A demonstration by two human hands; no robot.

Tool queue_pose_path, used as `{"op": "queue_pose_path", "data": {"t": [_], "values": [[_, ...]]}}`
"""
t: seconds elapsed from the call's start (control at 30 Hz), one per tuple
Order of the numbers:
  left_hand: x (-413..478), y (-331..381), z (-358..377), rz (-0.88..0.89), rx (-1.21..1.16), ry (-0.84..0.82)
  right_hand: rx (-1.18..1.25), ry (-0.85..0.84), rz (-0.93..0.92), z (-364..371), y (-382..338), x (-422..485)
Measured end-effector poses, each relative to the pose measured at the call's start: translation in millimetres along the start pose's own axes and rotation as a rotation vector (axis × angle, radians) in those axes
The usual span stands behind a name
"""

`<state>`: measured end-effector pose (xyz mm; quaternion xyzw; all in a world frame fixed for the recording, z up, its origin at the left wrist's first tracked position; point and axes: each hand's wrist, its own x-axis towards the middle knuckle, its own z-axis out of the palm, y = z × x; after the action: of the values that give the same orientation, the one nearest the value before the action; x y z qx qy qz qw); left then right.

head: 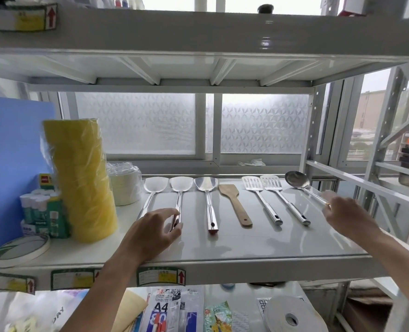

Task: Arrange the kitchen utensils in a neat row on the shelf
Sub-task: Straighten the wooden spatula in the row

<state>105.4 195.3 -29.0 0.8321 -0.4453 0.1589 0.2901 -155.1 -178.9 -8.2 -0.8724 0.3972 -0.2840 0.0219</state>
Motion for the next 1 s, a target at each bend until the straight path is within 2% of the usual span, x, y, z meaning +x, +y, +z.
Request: {"op": "queue_pose_path", "data": {"t": [0.13,0.27,0.43,0.57,0.73,1.0], "values": [[1,0,1,0.003,-0.006,-0.008,0.141,-0.018,-0.33,-6,-56,-13],[1,0,1,0.006,-0.01,-0.012,0.256,-0.144,-0.466,1,-119,-32],[0,0,0,0.004,-0.011,-0.019,0.301,-0.328,-0.335,30,-170,-39],[0,1,-1,0.001,-0.005,-0.013,0.252,-0.35,-0.232,47,-179,-31],[0,2,-1,-0.012,-0.008,-0.012,0.114,-0.329,-0.256,73,-178,-30],[0,2,-1,-0.014,-0.005,-0.01,0.145,-0.335,-0.237,80,-176,-34]]}}
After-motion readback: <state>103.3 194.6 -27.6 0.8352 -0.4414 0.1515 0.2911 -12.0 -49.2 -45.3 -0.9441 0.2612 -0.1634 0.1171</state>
